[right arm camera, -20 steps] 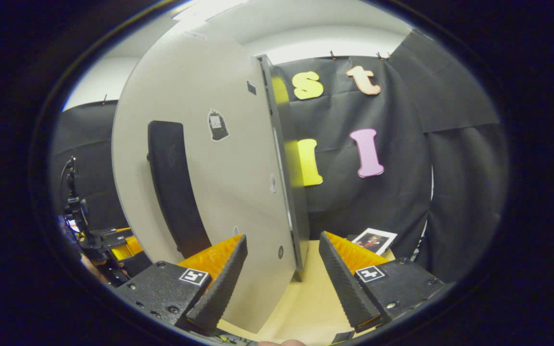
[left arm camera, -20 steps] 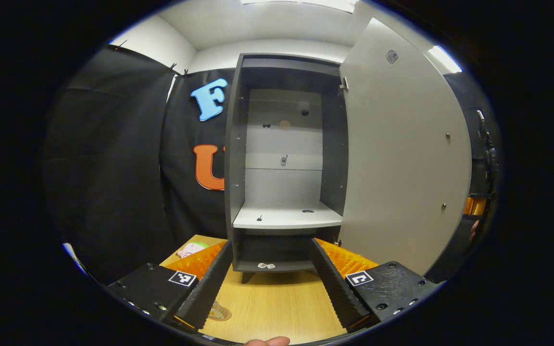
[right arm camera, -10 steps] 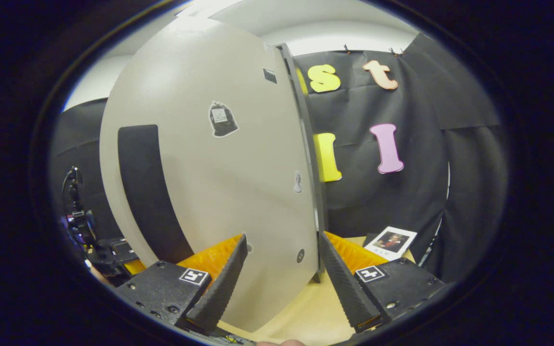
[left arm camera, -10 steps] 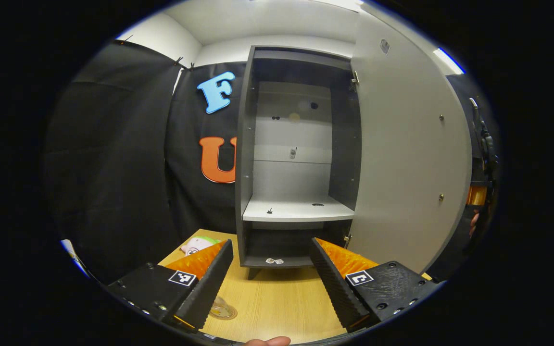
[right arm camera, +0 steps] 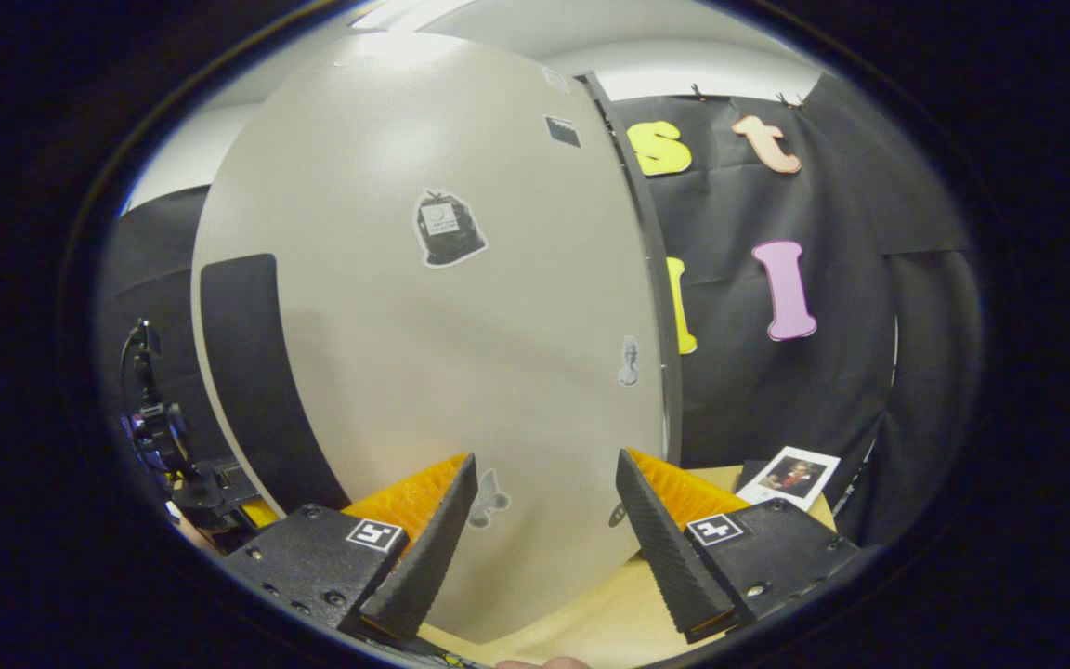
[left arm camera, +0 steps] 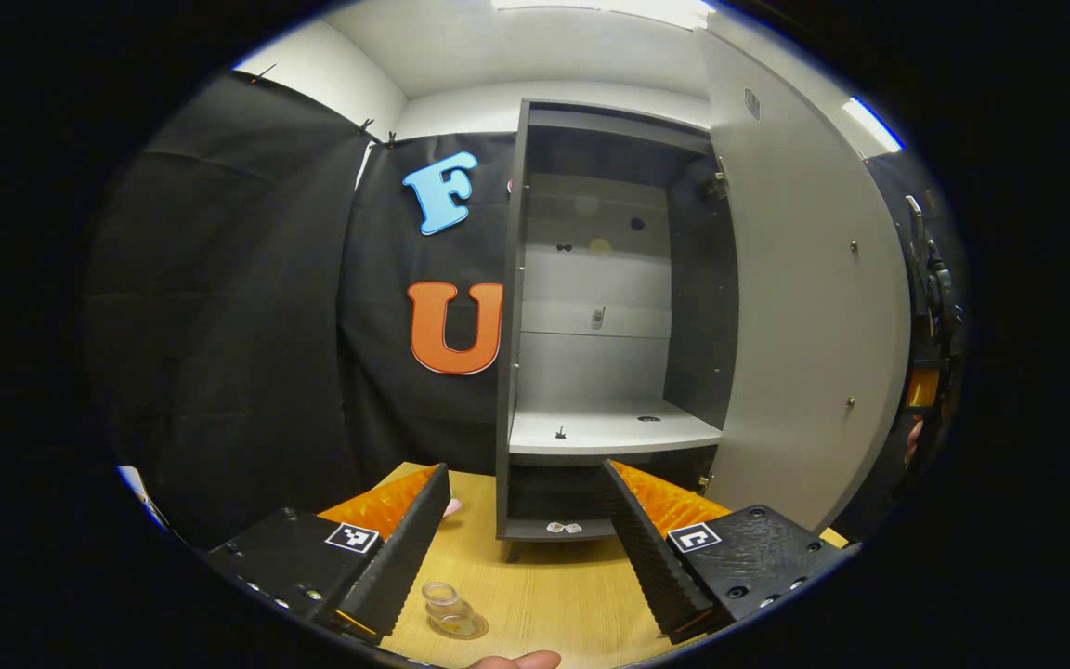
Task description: Open the cabinet door with the right hand, grasp the bottle in the cabinet with the left hand and place it on the coaster, then close the cabinet door with the right hand.
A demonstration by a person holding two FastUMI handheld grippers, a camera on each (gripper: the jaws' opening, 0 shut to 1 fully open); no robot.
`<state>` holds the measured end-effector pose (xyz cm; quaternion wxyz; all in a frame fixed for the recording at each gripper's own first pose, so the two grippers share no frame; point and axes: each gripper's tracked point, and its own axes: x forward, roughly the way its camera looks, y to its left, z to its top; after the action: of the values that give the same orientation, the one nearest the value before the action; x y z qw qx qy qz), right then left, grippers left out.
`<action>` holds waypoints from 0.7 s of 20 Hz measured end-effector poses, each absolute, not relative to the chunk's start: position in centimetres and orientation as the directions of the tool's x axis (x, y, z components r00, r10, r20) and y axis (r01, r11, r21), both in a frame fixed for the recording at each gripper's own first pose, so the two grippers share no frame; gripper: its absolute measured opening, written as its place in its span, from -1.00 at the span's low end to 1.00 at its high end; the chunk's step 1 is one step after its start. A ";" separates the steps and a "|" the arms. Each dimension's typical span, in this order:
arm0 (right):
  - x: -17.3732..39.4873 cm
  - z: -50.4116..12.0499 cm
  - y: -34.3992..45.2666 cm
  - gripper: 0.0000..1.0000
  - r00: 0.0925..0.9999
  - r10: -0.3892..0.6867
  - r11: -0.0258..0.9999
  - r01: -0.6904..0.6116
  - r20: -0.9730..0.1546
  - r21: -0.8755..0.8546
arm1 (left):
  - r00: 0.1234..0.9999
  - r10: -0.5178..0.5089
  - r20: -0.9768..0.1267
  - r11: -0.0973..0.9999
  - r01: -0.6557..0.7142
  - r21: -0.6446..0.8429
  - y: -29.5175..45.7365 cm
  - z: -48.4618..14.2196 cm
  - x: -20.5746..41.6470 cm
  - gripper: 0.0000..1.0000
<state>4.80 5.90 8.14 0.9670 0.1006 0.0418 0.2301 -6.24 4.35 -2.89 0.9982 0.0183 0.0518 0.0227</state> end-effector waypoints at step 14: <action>13.3 8.5 18.0 0.94 0.884 0.464 0.876 -0.447 -0.059 0.184 | 0.987 0.037 -0.157 0.995 -0.022 0.093 11.8 -5.1 -5.8 0.91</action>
<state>13.31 17.99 8.48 0.9670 0.0827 0.0507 0.2354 -5.80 11.77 -5.12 0.9957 0.0455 0.0794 0.0148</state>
